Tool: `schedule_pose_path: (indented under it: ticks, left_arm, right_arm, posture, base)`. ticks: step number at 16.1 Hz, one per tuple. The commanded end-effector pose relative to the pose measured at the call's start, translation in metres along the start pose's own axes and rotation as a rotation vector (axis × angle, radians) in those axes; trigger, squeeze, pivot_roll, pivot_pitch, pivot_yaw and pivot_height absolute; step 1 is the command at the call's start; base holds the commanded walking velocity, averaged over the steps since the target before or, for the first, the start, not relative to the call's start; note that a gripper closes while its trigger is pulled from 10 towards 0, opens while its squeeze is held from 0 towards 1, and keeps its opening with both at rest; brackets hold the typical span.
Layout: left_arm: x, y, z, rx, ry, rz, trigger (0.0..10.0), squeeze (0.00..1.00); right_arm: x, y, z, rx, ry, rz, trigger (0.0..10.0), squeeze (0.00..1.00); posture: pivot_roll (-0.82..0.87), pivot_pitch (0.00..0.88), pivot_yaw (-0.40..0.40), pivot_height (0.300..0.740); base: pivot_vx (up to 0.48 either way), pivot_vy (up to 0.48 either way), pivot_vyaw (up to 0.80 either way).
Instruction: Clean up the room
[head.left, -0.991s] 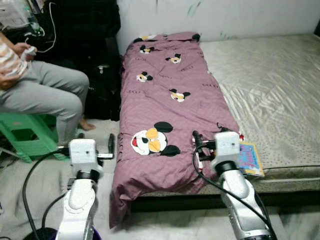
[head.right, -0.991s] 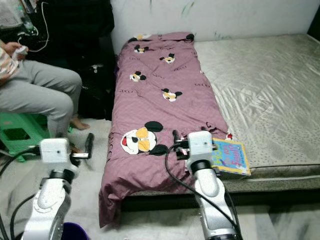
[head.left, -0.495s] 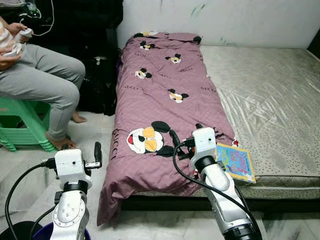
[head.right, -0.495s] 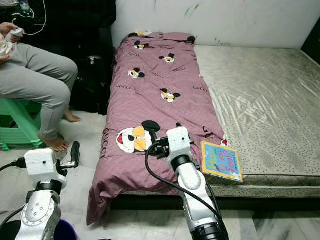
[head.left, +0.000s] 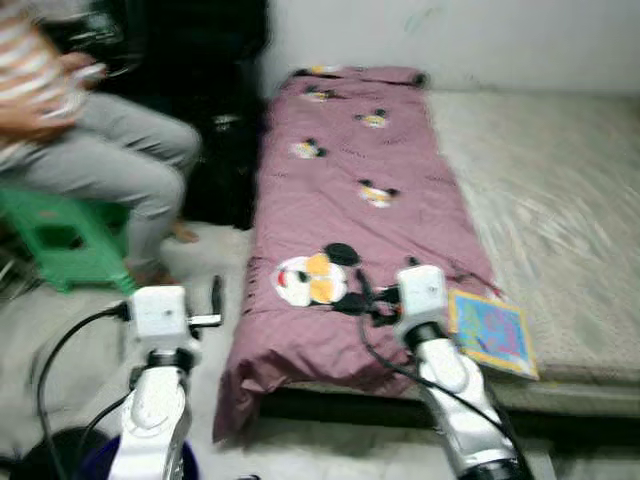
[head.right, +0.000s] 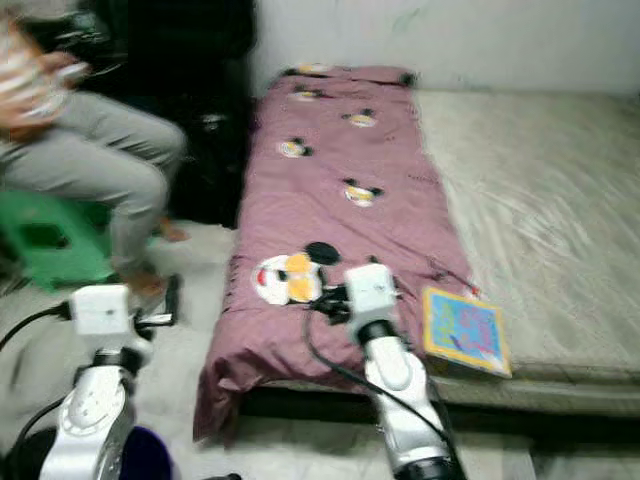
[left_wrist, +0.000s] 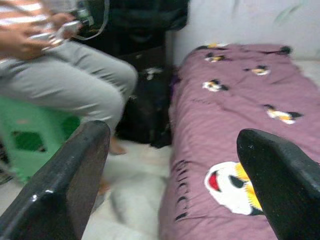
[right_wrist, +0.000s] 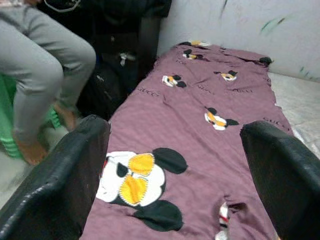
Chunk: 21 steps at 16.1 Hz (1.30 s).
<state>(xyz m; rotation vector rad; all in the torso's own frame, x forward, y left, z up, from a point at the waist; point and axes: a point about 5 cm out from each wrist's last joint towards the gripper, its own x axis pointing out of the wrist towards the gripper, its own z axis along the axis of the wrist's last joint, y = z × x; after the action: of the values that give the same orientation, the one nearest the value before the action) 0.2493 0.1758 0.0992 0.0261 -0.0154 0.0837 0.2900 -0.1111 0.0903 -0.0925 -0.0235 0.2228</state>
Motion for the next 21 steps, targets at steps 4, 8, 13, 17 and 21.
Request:
schedule_pose_path:
  ticks: [4, 8, 13, 17, 21]
  left_arm:
    - [-0.0022, 0.0028, 0.0007, -0.004, -0.003, -0.041, 10.0, 0.0]
    - [-0.0024, 0.0016, 0.0004, -0.018, -0.003, -0.04, 10.0, 0.0]
    - [-0.0014, 0.0006, -0.0003, -0.026, 0.004, -0.051, 10.0, 0.0]
    - [-0.0008, 0.0019, -0.0015, -0.022, 0.016, -0.044, 10.0, 0.0]
    - [0.0003, 0.0023, -0.004, -0.027, 0.03, -0.036, 10.0, 0.0]
  right_arm:
    - [0.0038, 0.0059, 0.0056, 0.033, -0.025, -0.001, 10.0, 0.0]
    - [0.004, 0.0062, 0.0061, 0.018, -0.027, 0.009, 10.0, 0.0]
    - [0.0039, 0.0048, 0.006, 0.018, -0.026, -0.001, 10.0, 0.0]
    - [0.0047, 0.0048, 0.0059, 0.022, -0.024, -0.008, 10.0, 0.0]
    - [0.005, 0.0035, 0.004, 0.039, -0.011, -0.021, 10.0, 0.0]
  posture:
    - [0.04, 0.073, -0.002, 0.74]
    - [0.04, 0.07, -0.013, 0.74]
    - [0.03, 0.083, -0.01, 0.74]
    - [0.04, 0.081, -0.008, 0.74]
    - [0.04, 0.077, -0.003, 0.74]
  base:
    - [0.0, 0.0, 0.2]
    - [0.253, 0.0, 0.0]
    - [0.146, 0.0, 0.0]
    - [0.0, 0.0, 0.0]
    - [0.0, 0.0, 0.0]
